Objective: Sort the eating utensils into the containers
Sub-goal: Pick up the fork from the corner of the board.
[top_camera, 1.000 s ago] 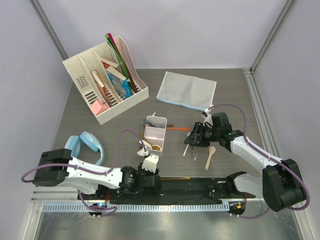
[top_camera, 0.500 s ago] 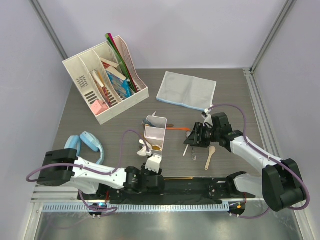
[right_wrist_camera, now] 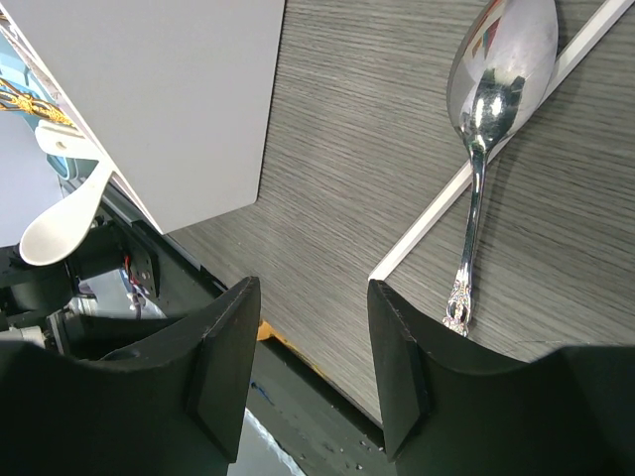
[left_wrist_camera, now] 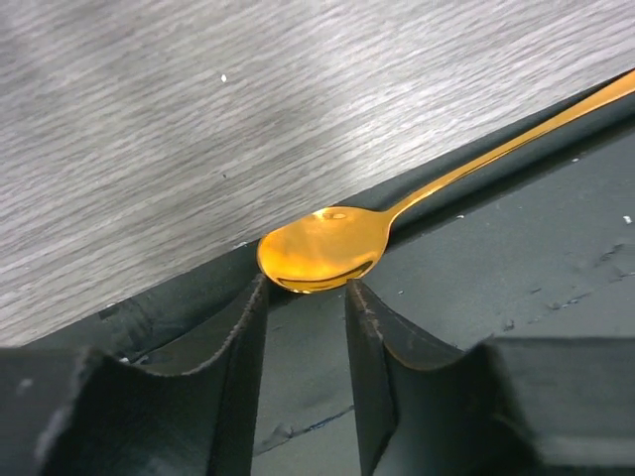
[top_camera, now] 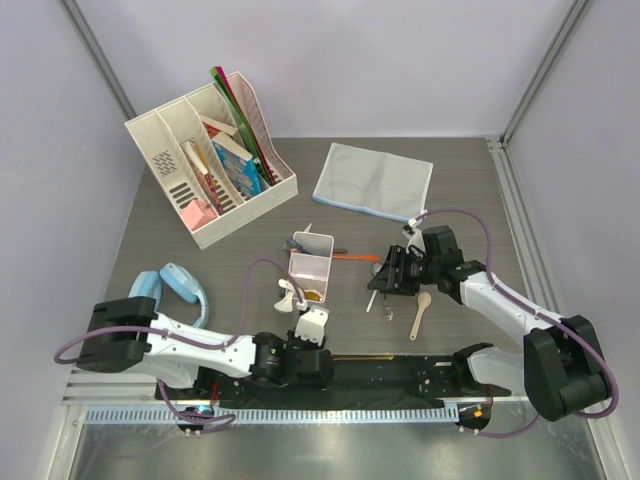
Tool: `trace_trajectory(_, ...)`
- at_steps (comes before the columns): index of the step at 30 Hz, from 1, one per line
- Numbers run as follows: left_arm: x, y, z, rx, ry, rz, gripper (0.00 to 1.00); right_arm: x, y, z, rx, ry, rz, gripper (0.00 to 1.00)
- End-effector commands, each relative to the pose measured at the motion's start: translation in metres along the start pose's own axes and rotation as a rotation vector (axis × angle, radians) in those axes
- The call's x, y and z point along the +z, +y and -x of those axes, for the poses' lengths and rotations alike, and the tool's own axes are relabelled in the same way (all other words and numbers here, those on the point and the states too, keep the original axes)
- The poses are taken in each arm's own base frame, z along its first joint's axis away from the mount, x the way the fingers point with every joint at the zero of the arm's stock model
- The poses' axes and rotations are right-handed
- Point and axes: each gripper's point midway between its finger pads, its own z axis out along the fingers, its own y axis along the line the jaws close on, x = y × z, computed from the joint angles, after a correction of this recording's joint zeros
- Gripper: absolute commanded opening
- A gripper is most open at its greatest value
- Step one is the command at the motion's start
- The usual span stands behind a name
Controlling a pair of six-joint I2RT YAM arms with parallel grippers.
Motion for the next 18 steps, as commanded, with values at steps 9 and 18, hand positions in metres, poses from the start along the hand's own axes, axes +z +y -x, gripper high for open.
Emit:
trace_trajectory(9, -0.028, 0.012, 0.031, -0.136, -0.086, 0.018, 0.43, -0.003, 0.008, 0.009, -0.039, -0.038, 0.025, 0.53)
trace_trajectory(18, -0.053, -0.028, 0.037, -0.347, 0.051, 0.027, 0.47, -0.003, 0.013, 0.008, -0.032, -0.041, 0.053, 0.53)
